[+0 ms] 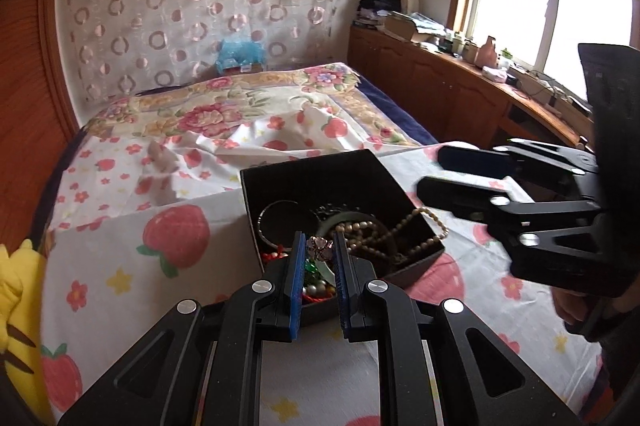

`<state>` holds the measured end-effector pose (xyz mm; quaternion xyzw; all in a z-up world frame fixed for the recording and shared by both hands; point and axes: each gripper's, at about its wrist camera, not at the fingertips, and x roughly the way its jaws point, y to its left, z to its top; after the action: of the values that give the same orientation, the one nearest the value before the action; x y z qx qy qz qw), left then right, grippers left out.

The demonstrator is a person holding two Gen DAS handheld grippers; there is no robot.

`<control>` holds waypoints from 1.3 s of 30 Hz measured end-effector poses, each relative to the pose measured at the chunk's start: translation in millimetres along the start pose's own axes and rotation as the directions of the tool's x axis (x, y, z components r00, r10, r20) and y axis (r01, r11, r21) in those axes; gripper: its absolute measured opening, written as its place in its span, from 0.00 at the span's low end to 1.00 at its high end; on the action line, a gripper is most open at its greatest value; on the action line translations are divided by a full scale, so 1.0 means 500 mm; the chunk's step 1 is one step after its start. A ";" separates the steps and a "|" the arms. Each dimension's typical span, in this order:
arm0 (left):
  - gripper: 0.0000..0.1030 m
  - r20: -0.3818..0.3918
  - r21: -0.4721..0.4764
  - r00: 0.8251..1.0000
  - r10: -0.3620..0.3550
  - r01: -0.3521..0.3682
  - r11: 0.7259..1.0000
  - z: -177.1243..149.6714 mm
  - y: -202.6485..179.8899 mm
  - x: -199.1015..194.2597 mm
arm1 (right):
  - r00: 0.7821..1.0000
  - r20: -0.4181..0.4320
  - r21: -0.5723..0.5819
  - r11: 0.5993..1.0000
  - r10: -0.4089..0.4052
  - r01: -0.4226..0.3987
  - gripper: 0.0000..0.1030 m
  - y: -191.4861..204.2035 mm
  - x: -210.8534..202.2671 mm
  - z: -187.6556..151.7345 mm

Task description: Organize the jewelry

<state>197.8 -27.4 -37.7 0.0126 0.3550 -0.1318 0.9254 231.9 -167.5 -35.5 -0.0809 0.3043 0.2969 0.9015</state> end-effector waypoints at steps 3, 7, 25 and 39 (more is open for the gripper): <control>0.19 0.004 -0.012 1.000 0.018 -0.018 1.000 -0.006 0.003 -0.007 | 1.000 0.010 0.015 1.000 -0.013 0.013 0.45 -0.001 -0.026 -0.011; 0.44 0.022 -0.022 0.998 0.051 -0.050 0.998 -0.012 -0.004 -0.029 | 0.999 0.024 0.035 0.999 -0.039 0.038 0.46 -0.002 -0.066 -0.035; 0.93 0.120 -0.092 0.976 0.181 -0.171 0.981 -0.085 -0.027 -0.233 | 0.974 0.171 0.156 0.980 -0.151 0.125 0.98 0.058 -0.258 -0.106; 0.93 0.158 -0.106 0.965 0.208 -0.193 0.975 -0.121 -0.053 -0.324 | 0.955 0.198 0.185 0.965 -0.221 0.185 0.98 0.087 -0.300 -0.125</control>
<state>35.8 -7.7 26.1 -0.0043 0.2782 -0.0218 0.9603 79.4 -225.8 5.3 -0.0044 0.2173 0.1835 0.9587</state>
